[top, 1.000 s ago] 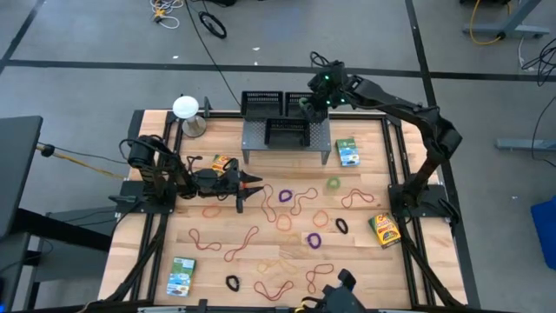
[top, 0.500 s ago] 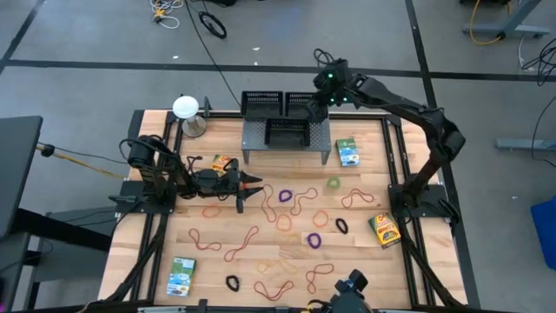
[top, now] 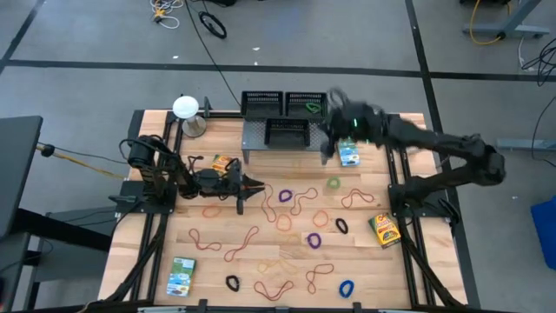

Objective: Pick & Place Office Desk Supplies
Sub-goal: Put the red rubber band into the top left black basket on the shelf

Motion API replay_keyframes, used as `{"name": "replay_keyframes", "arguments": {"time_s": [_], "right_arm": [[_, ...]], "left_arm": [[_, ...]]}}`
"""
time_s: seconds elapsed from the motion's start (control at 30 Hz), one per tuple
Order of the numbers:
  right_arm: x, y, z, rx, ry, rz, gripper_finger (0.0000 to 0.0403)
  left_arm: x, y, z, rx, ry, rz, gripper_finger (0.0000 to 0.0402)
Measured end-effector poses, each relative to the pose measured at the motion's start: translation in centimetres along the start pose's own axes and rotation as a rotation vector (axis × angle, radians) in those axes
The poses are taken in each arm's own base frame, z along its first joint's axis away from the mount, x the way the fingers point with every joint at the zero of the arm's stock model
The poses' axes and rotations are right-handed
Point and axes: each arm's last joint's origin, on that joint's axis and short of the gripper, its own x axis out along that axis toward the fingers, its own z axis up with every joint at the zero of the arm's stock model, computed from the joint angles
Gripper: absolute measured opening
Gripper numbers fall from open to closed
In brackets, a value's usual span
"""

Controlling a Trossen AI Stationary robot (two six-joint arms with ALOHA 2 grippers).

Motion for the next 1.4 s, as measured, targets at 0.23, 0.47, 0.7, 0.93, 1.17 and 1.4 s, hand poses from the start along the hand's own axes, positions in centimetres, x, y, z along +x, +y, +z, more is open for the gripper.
{"name": "replay_keyframes", "arguments": {"time_s": [0.23,0.47,0.7,0.93,1.17,1.4], "right_arm": [[-2.0,5.1,-4.4,-0.063,-0.124,0.044,0.0013],[-2.8,8.6,-7.2,-0.051,-0.111,0.177,0.0009],[-4.4,11.9,-9.9,-0.045,-0.046,0.259,0.0009],[-2.5,14.8,-12.6,-0.025,0.125,0.228,0.0016],[-2.4,13.9,-15.1,-0.049,0.438,0.245,0.0076],[-3.0,11.5,-17.3,-0.205,0.742,0.141,0.0148]], "left_arm": [[0.6,-0.3,0.0,-0.023,0.026,-0.086,0.0008],[2.9,-1.0,0.2,-0.120,0.105,-0.158,0.0022],[3.1,-3.3,-0.3,0.007,0.161,-0.238,0.0006],[2.8,-4.1,-0.6,0.013,0.167,-0.177,0.0007],[2.8,-4.0,-0.7,-0.014,0.186,-0.151,0.0007],[2.8,-4.0,-0.8,-0.017,0.189,-0.149,0.0007]]}}
